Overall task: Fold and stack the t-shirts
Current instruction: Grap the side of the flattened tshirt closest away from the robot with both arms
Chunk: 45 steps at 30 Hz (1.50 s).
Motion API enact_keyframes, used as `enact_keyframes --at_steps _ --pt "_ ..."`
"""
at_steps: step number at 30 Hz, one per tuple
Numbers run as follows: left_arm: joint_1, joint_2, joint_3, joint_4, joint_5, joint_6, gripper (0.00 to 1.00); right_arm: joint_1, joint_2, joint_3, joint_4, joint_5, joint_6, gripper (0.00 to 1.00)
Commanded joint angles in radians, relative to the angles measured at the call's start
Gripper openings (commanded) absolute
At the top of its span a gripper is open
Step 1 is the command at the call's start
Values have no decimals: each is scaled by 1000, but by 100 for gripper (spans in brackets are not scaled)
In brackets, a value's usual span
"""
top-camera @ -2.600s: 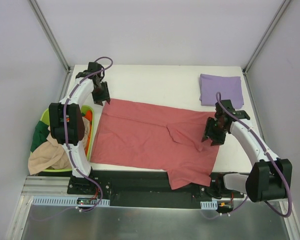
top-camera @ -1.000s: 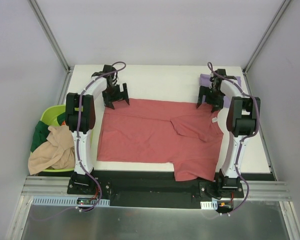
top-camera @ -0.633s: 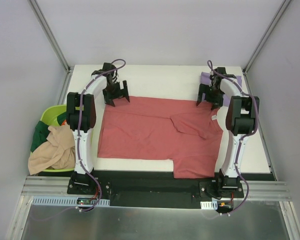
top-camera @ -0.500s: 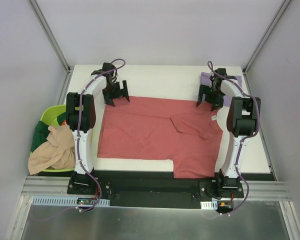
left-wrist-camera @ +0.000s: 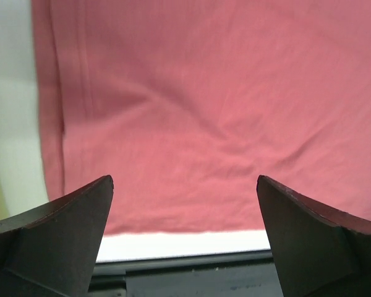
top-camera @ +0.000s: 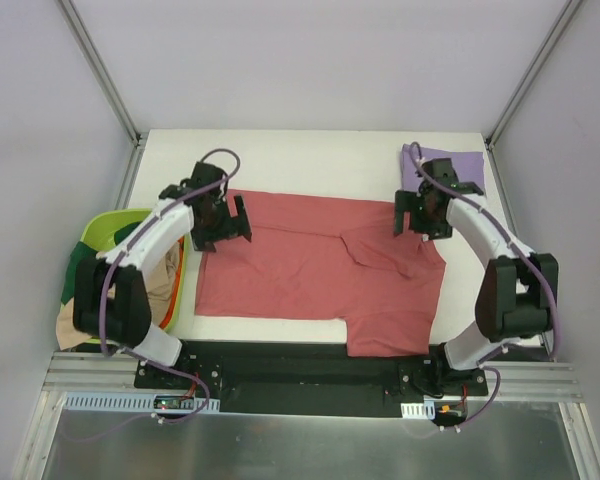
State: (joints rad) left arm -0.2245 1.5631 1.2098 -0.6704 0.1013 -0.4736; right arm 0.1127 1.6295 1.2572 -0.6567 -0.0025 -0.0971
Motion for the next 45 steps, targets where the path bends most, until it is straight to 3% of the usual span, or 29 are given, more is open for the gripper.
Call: enact_keyframes --at_steps 1,6,10,16,27,33,39,45 --pt "-94 -171 -211 -28 -95 -160 99 132 -140 -149 -26 64 58 96" --pt "-139 -322 -390 -24 -138 -241 99 176 -235 -324 -34 -34 189 96" --pt "-138 -333 -412 0 -178 -243 99 170 -185 -364 5 -82 192 96" --pt "-136 -183 -365 87 -196 -249 99 111 7 -283 60 -56 223 96" --pt "-73 145 -191 155 -178 -177 99 15 214 -62 140 -87 180 96" --pt "-42 199 -95 154 -169 -134 99 4 239 24 132 -71 166 96" --pt "-42 71 -140 140 -39 -115 99 4 90 -63 91 -57 158 96" --pt "-52 -197 -312 89 -66 -221 99 4 -123 -185 69 48 174 96"
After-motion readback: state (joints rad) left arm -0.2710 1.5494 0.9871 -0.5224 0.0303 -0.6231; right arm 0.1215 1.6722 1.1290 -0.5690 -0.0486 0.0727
